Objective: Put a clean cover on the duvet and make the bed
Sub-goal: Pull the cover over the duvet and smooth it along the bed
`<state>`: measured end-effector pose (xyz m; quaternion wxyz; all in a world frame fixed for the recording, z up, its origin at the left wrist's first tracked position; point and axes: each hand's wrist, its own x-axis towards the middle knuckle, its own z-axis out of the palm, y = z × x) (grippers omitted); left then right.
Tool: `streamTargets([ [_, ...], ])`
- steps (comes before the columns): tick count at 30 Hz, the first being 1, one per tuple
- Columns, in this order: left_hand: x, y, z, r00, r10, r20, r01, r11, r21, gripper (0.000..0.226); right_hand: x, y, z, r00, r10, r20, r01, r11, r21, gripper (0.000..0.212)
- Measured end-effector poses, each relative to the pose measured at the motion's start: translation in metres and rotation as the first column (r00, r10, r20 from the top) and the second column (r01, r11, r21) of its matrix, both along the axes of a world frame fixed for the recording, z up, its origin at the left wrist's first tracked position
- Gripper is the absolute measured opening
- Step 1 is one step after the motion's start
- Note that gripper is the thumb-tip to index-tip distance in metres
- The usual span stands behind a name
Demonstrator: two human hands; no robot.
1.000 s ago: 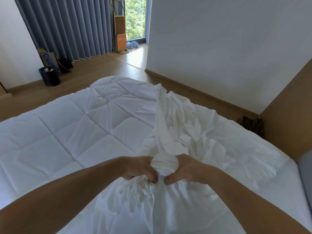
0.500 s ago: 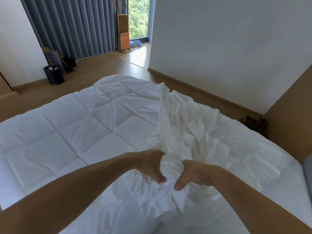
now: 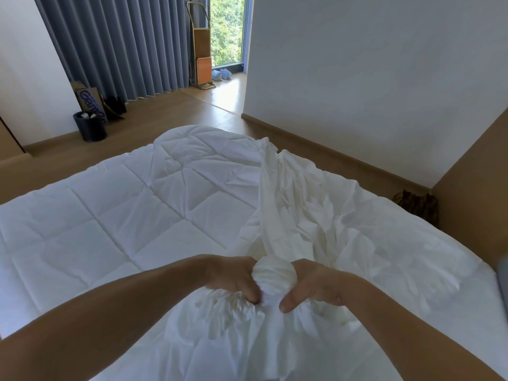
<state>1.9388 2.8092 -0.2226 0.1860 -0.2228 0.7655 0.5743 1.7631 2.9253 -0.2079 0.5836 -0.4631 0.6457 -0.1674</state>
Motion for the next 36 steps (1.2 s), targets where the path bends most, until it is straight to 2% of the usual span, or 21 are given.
streamTargets([
  [2,0.002,-0.002,0.001,1.0,0.007,0.006,-0.008,0.996,0.092,0.029,0.001,-0.004,0.003,0.996,0.047,-0.078,-0.047,0.999,0.011,0.054],
  [4,-0.002,-0.004,0.004,0.999,0.047,0.007,-0.048,0.995,0.089,0.029,0.001,-0.006,0.003,0.987,0.055,-0.154,-0.054,0.998,0.012,0.052],
  [7,-0.009,-0.005,0.009,1.0,0.022,-0.001,-0.022,0.997,-0.073,0.039,0.002,-0.005,0.001,0.976,0.031,-0.216,-0.028,0.999,0.015,0.045],
  [9,-0.012,-0.003,0.011,0.999,-0.024,-0.025,0.017,0.973,-0.232,0.032,0.003,-0.003,-0.001,0.983,-0.001,-0.182,0.005,1.0,0.021,0.042],
  [11,-0.012,0.0,0.012,0.999,-0.036,-0.039,0.021,0.944,-0.33,0.031,0.002,-0.001,-0.001,0.995,-0.031,-0.098,0.033,0.999,0.025,0.043],
  [14,-0.011,0.005,0.008,0.997,-0.063,-0.047,0.037,0.901,-0.433,0.03,0.001,0.004,-0.001,0.999,-0.045,0.012,0.045,0.999,0.026,0.047],
  [17,-0.013,0.007,0.005,0.997,-0.056,-0.061,0.018,0.864,-0.503,0.026,0.0,0.007,-0.002,0.989,-0.094,0.115,0.09,0.995,0.044,0.038],
  [19,-0.015,0.007,0.002,0.996,-0.053,-0.07,0.008,0.847,-0.532,0.025,-0.003,0.007,0.0,0.986,-0.098,0.133,0.094,0.995,0.035,0.035],
  [22,-0.017,0.007,0.0,0.998,-0.041,-0.046,0.009,0.841,-0.541,0.023,-0.005,0.004,0.008,0.998,-0.02,0.056,0.017,0.998,0.06,0.038],
  [24,-0.016,0.004,-0.001,0.999,-0.002,-0.039,-0.015,0.908,-0.42,0.018,-0.004,0.002,0.011,0.998,0.032,-0.057,-0.028,0.997,0.066,0.043],
  [26,-0.013,0.002,0.003,0.997,0.063,-0.039,-0.07,0.973,-0.218,0.02,-0.004,0.001,0.012,0.993,0.03,-0.117,-0.024,0.998,0.054,0.048],
  [28,-0.011,0.0,0.004,0.992,0.11,-0.061,-0.111,0.994,-0.004,0.027,-0.003,0.0,0.011,0.994,-0.02,-0.11,0.02,1.0,0.002,0.049],
  [30,-0.009,-0.003,0.004,0.983,0.169,-0.074,-0.156,0.975,0.157,0.033,-0.002,-0.001,0.012,0.994,-0.07,-0.087,0.065,0.996,-0.056,0.048],
  [34,-0.006,-0.005,-0.001,0.981,0.189,-0.041,-0.168,0.937,0.305,0.036,-0.004,-0.004,0.016,0.992,-0.102,-0.076,0.093,0.989,-0.113,0.046],
  [36,-0.005,-0.005,-0.002,0.989,0.149,0.019,-0.147,0.933,0.329,0.05,-0.005,-0.005,0.018,0.994,-0.089,-0.067,0.082,0.991,-0.106,0.042],
])
